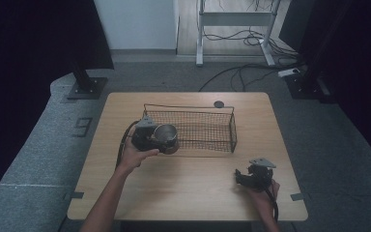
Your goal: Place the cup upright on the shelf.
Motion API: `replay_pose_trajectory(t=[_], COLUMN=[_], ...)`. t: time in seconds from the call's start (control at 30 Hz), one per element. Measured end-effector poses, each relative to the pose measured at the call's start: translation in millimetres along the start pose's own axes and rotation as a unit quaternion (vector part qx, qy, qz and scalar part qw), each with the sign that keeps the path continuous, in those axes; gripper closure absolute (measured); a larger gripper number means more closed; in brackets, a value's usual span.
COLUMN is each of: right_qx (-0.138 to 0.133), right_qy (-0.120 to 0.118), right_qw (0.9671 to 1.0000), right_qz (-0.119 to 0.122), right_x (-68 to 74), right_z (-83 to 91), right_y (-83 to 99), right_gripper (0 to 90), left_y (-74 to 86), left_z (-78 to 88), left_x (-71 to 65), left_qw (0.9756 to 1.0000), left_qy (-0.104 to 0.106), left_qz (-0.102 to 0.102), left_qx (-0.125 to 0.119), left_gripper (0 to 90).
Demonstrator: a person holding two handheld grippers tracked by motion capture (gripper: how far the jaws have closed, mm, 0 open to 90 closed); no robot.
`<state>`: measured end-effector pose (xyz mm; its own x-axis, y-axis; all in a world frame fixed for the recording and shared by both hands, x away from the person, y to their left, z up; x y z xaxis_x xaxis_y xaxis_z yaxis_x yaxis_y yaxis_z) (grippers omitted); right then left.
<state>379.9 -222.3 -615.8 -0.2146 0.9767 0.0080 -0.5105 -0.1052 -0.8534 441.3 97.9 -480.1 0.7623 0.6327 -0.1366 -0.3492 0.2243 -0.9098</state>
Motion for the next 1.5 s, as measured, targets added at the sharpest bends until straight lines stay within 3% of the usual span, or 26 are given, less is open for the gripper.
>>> replay_pose_trajectory(t=[0.47, 1.5], right_qx=[0.0, 0.0], right_qy=[0.0, 0.0], right_qw=[1.0, 1.0], right_qz=[0.0, 0.001], right_x=[0.0, -0.2], right_z=[0.0, 0.0], right_y=[0.0, 0.1], right_gripper=[12.5, 12.5], left_y=[-5.0, -32.7], left_z=[4.0, -4.5], left_x=[8.9, 18.4], left_qw=[0.9999, 0.9999], left_qy=[-0.004, -0.014], left_qz=[0.01, -0.007], left_qx=[-0.005, 0.0], left_gripper=[15.1, 15.1])
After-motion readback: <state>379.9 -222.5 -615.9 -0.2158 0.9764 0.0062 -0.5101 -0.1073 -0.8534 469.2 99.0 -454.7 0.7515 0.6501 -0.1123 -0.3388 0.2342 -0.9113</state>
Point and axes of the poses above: each handheld gripper's, and its own axes: z roughly backward along the jaws, y roughly out of its underside, x roughly to its left, the point moved 9 cm from there along -z, roughly forward along the jaws, and after that the axes turned 11 degrees about -x, right-handed, at the moved point
